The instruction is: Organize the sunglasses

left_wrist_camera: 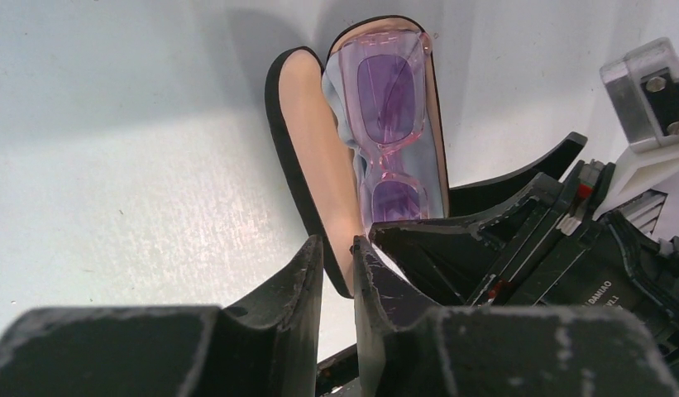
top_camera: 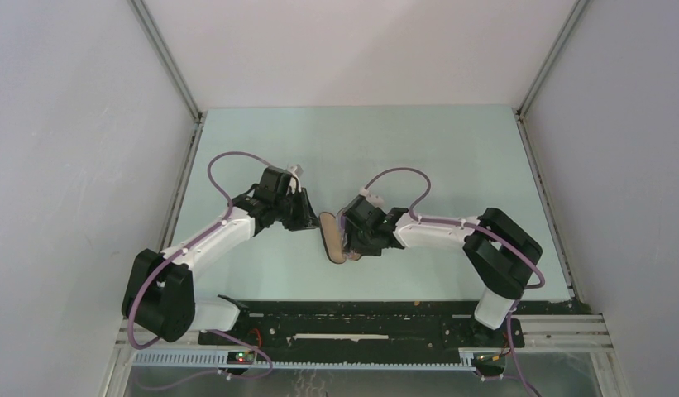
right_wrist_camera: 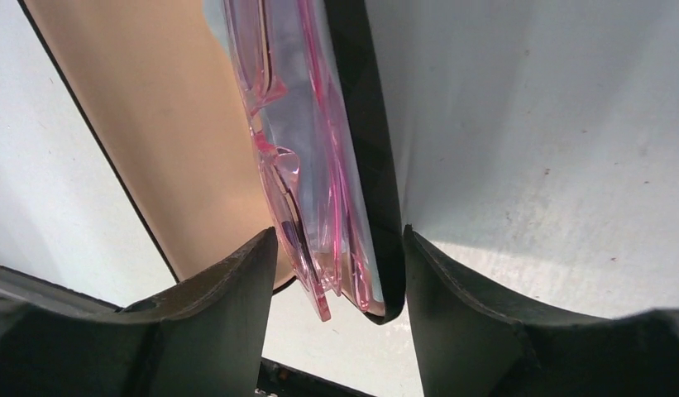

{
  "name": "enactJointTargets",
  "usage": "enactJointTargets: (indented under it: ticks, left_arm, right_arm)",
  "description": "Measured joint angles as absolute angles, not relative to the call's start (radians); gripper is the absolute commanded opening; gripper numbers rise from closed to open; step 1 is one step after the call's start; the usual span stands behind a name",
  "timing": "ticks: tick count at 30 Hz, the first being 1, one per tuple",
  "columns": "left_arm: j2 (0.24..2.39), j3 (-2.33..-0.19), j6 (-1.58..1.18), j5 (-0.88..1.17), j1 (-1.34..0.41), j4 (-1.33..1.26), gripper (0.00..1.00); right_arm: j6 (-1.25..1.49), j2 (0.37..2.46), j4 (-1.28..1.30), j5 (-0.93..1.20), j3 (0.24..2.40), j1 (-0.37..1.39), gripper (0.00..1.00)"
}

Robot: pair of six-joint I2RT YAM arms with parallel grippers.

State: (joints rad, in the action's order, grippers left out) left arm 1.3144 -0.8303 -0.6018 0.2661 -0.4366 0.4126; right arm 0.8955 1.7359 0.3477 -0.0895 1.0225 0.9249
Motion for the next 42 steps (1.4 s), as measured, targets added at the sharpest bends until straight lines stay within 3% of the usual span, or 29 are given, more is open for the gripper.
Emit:
enactJointTargets:
  ticks: [18,42]
  left_arm:
    - [1.314,-0.83,-0.602,0.277,-0.436,0.402,0.24]
    - [1.315,-0.83,-0.601,0.295,-0.436,0.402,0.24]
  right_arm:
    - [0.827,1.573,0.358,-0.083,0.961,0.926,0.76]
    - [0.783,1.65,0.332,-0.027,0.934,0.916,0.7]
